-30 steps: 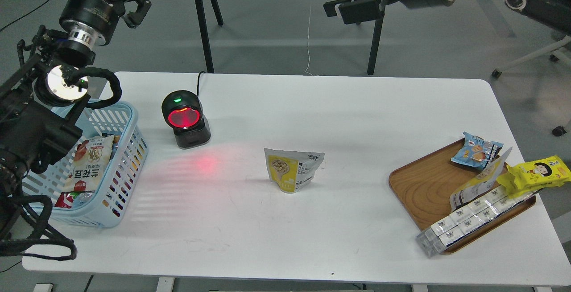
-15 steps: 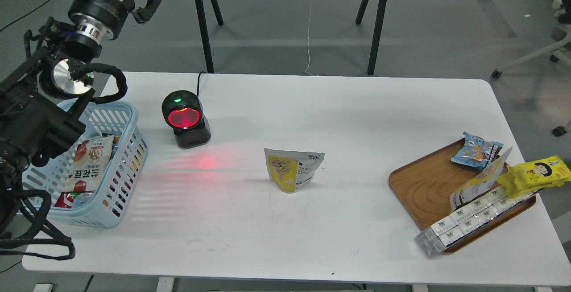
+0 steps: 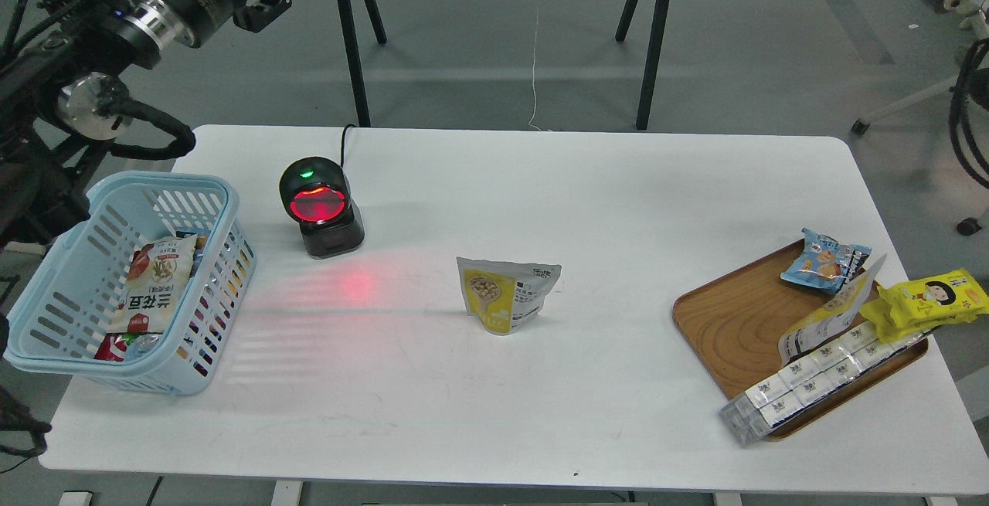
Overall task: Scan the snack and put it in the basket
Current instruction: 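Release the pouch and raise the right gripper away, then reach the left gripper over the yellow pouch and lower onto it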
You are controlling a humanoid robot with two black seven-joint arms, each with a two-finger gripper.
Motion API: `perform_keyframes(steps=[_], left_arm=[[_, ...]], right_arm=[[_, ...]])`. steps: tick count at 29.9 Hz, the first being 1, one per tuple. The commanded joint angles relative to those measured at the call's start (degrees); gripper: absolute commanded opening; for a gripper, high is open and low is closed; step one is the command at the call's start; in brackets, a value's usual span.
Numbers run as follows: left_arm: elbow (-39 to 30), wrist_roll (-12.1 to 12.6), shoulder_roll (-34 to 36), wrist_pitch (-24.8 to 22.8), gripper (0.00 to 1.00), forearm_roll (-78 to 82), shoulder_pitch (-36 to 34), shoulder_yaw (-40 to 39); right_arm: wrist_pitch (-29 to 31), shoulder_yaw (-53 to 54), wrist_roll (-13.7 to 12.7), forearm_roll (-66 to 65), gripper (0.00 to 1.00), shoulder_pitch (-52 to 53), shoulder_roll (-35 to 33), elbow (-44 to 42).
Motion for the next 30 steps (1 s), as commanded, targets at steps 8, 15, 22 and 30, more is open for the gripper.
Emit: perform_keyframes(steps=[8, 15, 22, 30], left_arm=[[-16.56, -0.41, 3.72, 0.03, 0.91, 22.44, -4.31, -0.02], [-31.50, -0.41, 6.45, 0.03, 0.88, 40.28, -7.21, 0.07], [-37.32, -0.59, 3.03, 0.03, 0.88, 60.24, -9.15, 0.07], [-37.41, 0.38, -5.50, 0.03, 0.87, 83.07, -9.68, 1.21]], right_arm=[[2.26, 20.33, 0.00, 15.57, 0.99, -14.20, 1.38, -2.82], [2.79, 35.81, 0.00, 16.89, 0.99, -22.38, 5.50, -4.67], [4.80, 40.66, 0.00, 17.24, 0.99, -24.15, 10.34, -8.53], [7.88, 41.89, 0.00, 17.24, 0.99, -25.20, 10.78, -8.71]])
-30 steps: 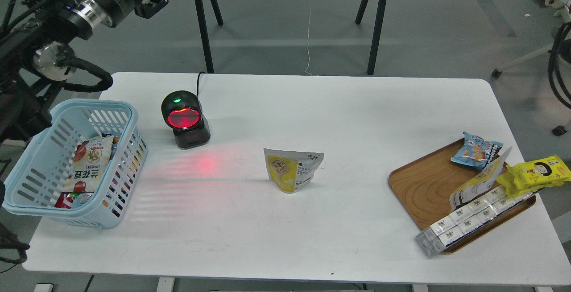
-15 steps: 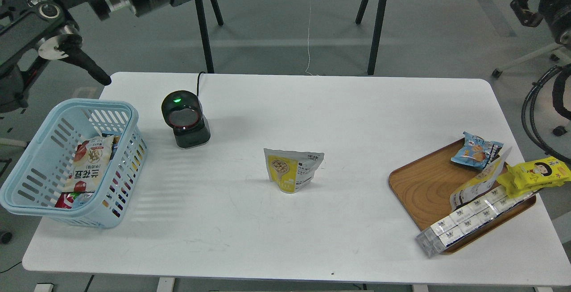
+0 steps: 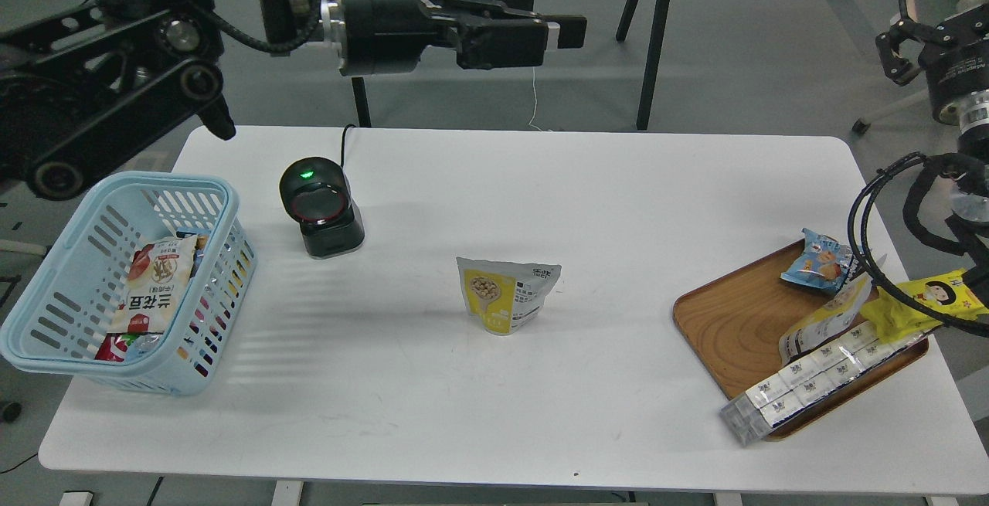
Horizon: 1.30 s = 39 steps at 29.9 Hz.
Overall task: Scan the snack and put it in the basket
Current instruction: 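Reach the left gripper over the yellow pouch and lower onto it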
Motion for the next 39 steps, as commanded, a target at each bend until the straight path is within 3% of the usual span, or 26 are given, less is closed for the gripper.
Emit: perform_keyframes(steps=[1, 4, 7, 13, 18, 26, 30, 39], left_arm=[[0.01, -0.16, -3.68, 0.00, 0.87, 14.13, 0.03, 1.41], [-0.17, -0.42, -5.62, 0.00, 0.86, 18.12, 0.46, 2.03], [-0.43, -0.51, -6.15, 0.00, 0.78, 19.44, 0.12, 5.18], [-0.78, -0.77, -6.06, 0.00, 0.78, 29.18, 0.38, 10.55], [-0.70, -3.94, -6.15, 0.00, 0.78, 33.44, 0.55, 15.21], [-0.70, -2.19, -6.24, 0.00, 0.84, 33.44, 6.26, 15.66], [-0.70, 1.59, -5.89, 0.00, 0.85, 33.44, 6.97, 15.22], [-0.87, -0.34, -5.80, 0.00, 0.83, 33.44, 7.94, 17.93]], right_arm=[[1.58, 1.20, 0.00, 0.00, 0.99, -0.68, 0.03, -0.03], [2.95, 2.95, 0.00, 0.00, 0.99, -1.73, 0.03, -0.03], [2.95, 4.28, 0.00, 0.00, 0.99, -2.61, 0.55, 0.06], [2.95, 4.54, 0.00, 0.00, 0.99, -3.14, 1.17, -0.03], [2.95, 4.54, 0.00, 0.00, 0.99, -4.63, 1.08, -0.03], [2.95, 4.54, 0.00, 2.10, 0.99, -8.06, 3.01, -0.03], [2.95, 4.63, 0.00, 2.20, 0.99, -8.32, 5.12, -0.03], [2.95, 5.95, -0.31, 2.28, 0.99, -6.22, 6.53, -0.03]])
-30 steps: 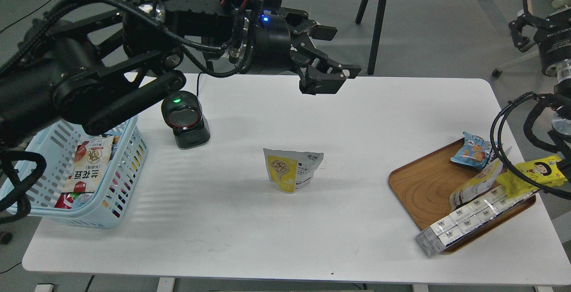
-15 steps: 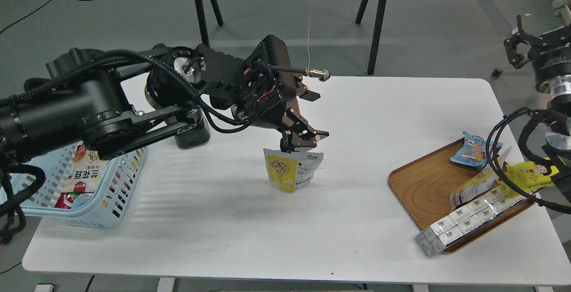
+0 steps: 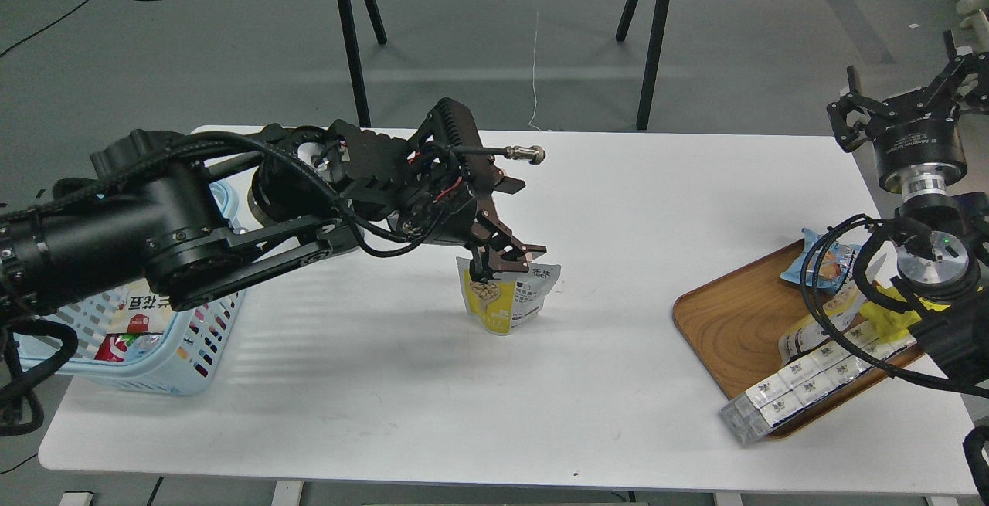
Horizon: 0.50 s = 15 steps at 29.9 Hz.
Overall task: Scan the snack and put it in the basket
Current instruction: 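Reach the left gripper over the yellow pouch and lower onto it, then grasp the yellow pouch with the left gripper and lift it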
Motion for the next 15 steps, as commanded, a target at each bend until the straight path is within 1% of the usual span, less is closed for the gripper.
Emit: perform_keyframes(steps=[1, 3, 7, 9, 15], left_arm=[[-0.26, -0.50, -0.30, 0.00, 0.82, -0.01, 0.55, 2.19], [-0.53, -0.59, -0.65, 0.00, 0.79, -0.01, 0.37, 3.07], [-0.44, -0.59, -0.92, 0.00, 0.72, -0.01, 0.19, 4.04], [-0.44, -0.15, -1.00, 0.00, 0.70, -0.01, 0.54, 4.13], [0.26, -0.06, -0.83, 0.00, 0.57, -0.01, 0.63, 5.53]], right_arm=[[0.00, 1.00, -0.84, -0.01, 0.99, 1.29, 0.41, -0.04], [0.00, 1.70, -1.54, -0.01, 0.99, 1.46, 1.03, -0.04], [0.00, 2.49, -1.72, -0.01, 0.99, 1.64, 1.12, -0.04], [0.00, 2.49, -1.81, -0.01, 0.99, 1.73, 1.12, -0.04], [0.00, 2.49, -1.81, -0.01, 0.99, 1.64, 1.12, -0.04]])
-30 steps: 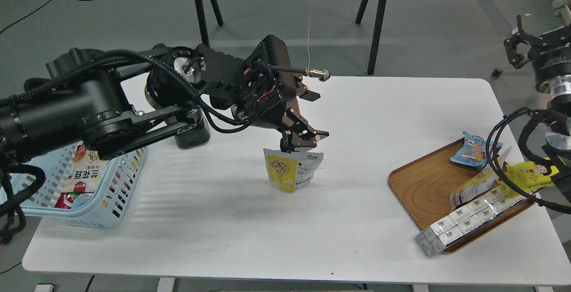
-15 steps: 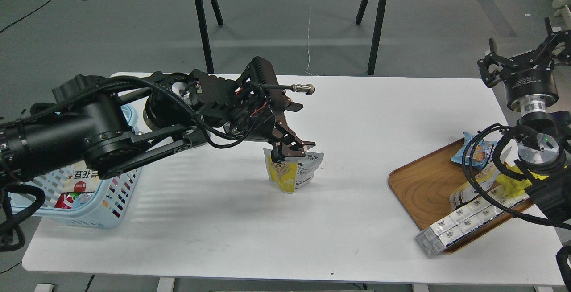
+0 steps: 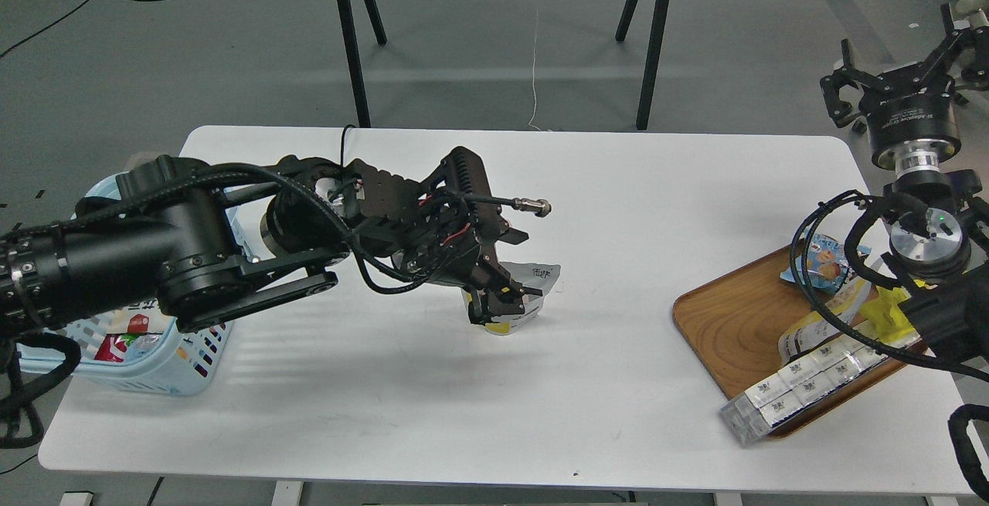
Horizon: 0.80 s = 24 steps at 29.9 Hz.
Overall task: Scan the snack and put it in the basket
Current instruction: 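Grasp the yellow pouch with the left gripper and lift it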
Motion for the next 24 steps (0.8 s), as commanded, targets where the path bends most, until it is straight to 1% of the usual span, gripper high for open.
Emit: perform_keyframes(steps=[1, 2, 5, 7, 14, 15, 17, 20, 22, 24], left_arm=[[0.57, 0.05, 0.11, 0.00, 0.56, 0.00, -0.08, 1.53], [0.75, 0.05, 0.11, 0.00, 0.55, 0.00, 0.00, 1.88], [1.89, 0.05, -0.07, 0.00, 0.45, 0.00, 0.00, 2.85], [2.85, 0.05, -0.33, 0.00, 0.41, 0.00, 0.09, 2.76], [4.53, 0.14, -1.56, 0.00, 0.39, 0.00, 0.09, 2.76], [4.53, 0.14, -1.56, 0.00, 0.36, 0.00, 0.09, 2.85], [4.62, 0.14, -1.39, 0.00, 0.25, 0.00, 0.18, 2.85], [4.62, 0.14, -1.39, 0.00, 0.15, 0.00, 0.44, 2.76], [4.53, 0.14, -1.21, 0.00, 0.06, 0.00, 0.35, 2.76], [4.53, 0.14, -1.12, 0.00, 0.04, 0.00, 0.35, 2.67]], right_arm=[[0.00, -0.01, -0.02, -0.01, 0.99, -0.04, 0.00, 0.01], [0.00, -0.01, 0.07, -0.01, 0.99, -0.04, 0.00, 0.01], [0.00, 0.17, -0.02, -0.01, 0.99, -0.04, 0.00, 0.01], [0.00, 0.26, -0.02, -0.01, 0.99, -0.04, 0.00, 0.01], [0.00, 0.35, -0.02, 0.08, 0.99, 0.14, -0.09, 0.09], [0.00, 0.35, -0.02, 0.08, 0.99, 0.05, -0.09, 0.09], [0.00, 0.35, -0.02, 0.08, 0.99, 0.14, -0.09, 0.09], [0.00, 0.26, 0.07, 0.08, 0.99, 0.05, -0.09, 0.01], [0.00, 0.35, 0.16, -0.01, 0.99, -0.04, -0.09, -0.08], [0.00, 0.35, 0.16, 0.08, 0.99, -0.39, -0.09, -0.34]])
